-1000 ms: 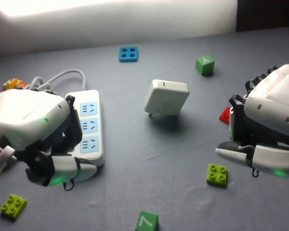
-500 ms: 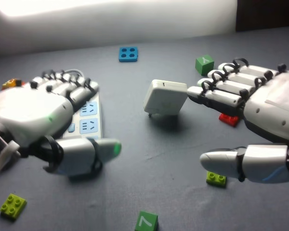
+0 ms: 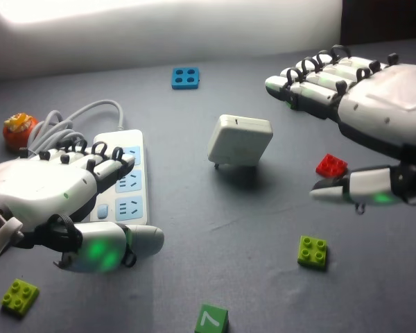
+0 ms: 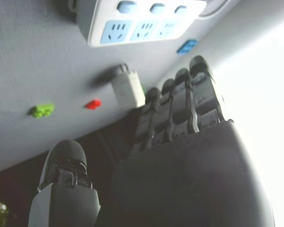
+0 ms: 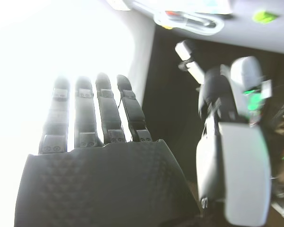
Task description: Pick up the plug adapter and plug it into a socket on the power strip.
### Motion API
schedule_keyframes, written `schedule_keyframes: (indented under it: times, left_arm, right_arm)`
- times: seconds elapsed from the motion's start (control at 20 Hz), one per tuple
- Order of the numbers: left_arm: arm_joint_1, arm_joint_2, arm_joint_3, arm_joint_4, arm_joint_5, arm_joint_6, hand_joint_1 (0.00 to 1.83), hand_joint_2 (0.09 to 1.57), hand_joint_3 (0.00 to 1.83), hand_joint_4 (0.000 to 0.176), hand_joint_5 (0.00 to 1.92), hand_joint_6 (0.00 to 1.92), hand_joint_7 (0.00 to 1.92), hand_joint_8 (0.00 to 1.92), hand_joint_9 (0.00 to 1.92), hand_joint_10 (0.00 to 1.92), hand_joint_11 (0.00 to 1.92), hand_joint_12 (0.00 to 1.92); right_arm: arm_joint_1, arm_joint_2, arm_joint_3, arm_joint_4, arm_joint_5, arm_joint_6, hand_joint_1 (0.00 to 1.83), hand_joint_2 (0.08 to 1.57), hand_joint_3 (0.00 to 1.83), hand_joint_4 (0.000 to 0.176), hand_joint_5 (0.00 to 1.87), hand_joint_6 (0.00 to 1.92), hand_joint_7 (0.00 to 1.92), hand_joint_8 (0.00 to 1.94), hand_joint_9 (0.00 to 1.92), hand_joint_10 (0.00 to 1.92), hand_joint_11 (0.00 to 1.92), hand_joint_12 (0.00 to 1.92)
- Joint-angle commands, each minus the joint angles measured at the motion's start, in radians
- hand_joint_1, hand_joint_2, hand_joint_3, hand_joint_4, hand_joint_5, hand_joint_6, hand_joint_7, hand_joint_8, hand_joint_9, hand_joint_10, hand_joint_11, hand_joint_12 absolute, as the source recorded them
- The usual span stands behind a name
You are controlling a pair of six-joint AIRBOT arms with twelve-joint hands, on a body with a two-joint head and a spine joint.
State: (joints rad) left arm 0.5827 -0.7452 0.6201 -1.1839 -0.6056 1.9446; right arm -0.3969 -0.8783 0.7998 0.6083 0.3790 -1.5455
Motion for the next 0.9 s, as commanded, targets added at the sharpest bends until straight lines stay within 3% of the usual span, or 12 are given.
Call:
schedule_keyframes:
  times: [0.0,0.2,0.45,0.6,0.65,0.7,0.75,0.85]
  left_arm:
    - [0.003,-0.003,0.006,0.043,-0.065,-0.018,0.0,1.14,0.0,0.0,0.0,0.0,0.0,0.0,0.0,0.0,0.0,0.02]
    - [0.028,-0.023,0.013,0.01,-0.064,-0.032,0.0,1.15,0.0,0.0,0.01,0.0,0.0,0.0,0.0,0.0,0.0,0.0]
    - [0.039,-0.038,0.012,-0.09,-0.038,0.056,0.0,1.16,0.01,0.0,0.0,0.0,0.0,0.0,0.0,0.0,0.0,0.0]
    - [0.041,-0.053,0.015,-0.122,-0.03,0.081,0.0,1.16,0.01,0.0,0.0,0.0,0.0,0.0,0.0,0.0,0.0,0.0]
    - [0.042,-0.058,0.017,-0.127,-0.028,0.081,0.0,1.16,0.01,0.0,0.0,0.0,0.0,0.0,0.0,0.0,0.0,0.0]
    - [0.041,-0.065,0.021,-0.133,-0.023,0.081,0.0,1.16,0.01,0.0,0.0,0.0,0.0,0.0,0.0,0.0,0.0,0.0]
    - [0.039,-0.074,0.027,-0.143,-0.02,0.081,0.0,1.16,0.01,0.0,0.0,0.0,0.0,0.0,0.0,0.0,0.0,0.0]
    - [0.037,-0.083,0.035,-0.155,-0.014,0.081,0.0,1.16,0.01,0.0,0.0,0.0,0.0,0.0,0.0,0.0,0.0,0.0]
  right_arm:
    - [0.021,-0.009,0.029,-0.004,0.042,0.017,1.07,0.97,0.0,0.0,0.0,0.0,0.0,0.0,0.0,0.0,0.0,0.0]
    - [0.094,-0.088,0.154,0.08,-0.12,0.032,1.13,0.99,0.0,0.0,0.0,0.0,0.0,0.0,0.0,0.0,0.03,0.02]
    - [0.17,-0.179,0.283,0.239,-0.214,-0.017,1.25,0.95,0.0,0.0,0.0,0.0,0.0,0.0,0.0,0.0,0.06,0.04]
    - [0.174,-0.232,0.335,0.292,-0.226,-0.039,1.3,0.95,0.0,0.0,0.0,0.0,0.0,0.0,0.0,0.0,0.07,0.05]
    - [0.176,-0.247,0.352,0.323,-0.235,-0.05,1.31,0.95,0.01,0.0,0.02,0.0,0.0,0.0,0.0,0.0,0.0,0.34]
    - [0.178,-0.264,0.372,0.382,-0.245,-0.072,1.29,0.99,0.01,0.0,0.0,0.0,0.0,0.0,0.0,0.0,0.0,0.28]
    - [0.182,-0.289,0.407,0.484,-0.261,-0.114,1.28,0.98,0.0,0.0,0.01,0.0,0.0,0.0,0.0,0.0,0.0,0.35]
    - [0.186,-0.311,0.434,0.545,-0.265,-0.15,1.31,0.97,0.0,0.0,0.03,0.0,0.0,0.0,0.0,0.0,0.0,0.41]
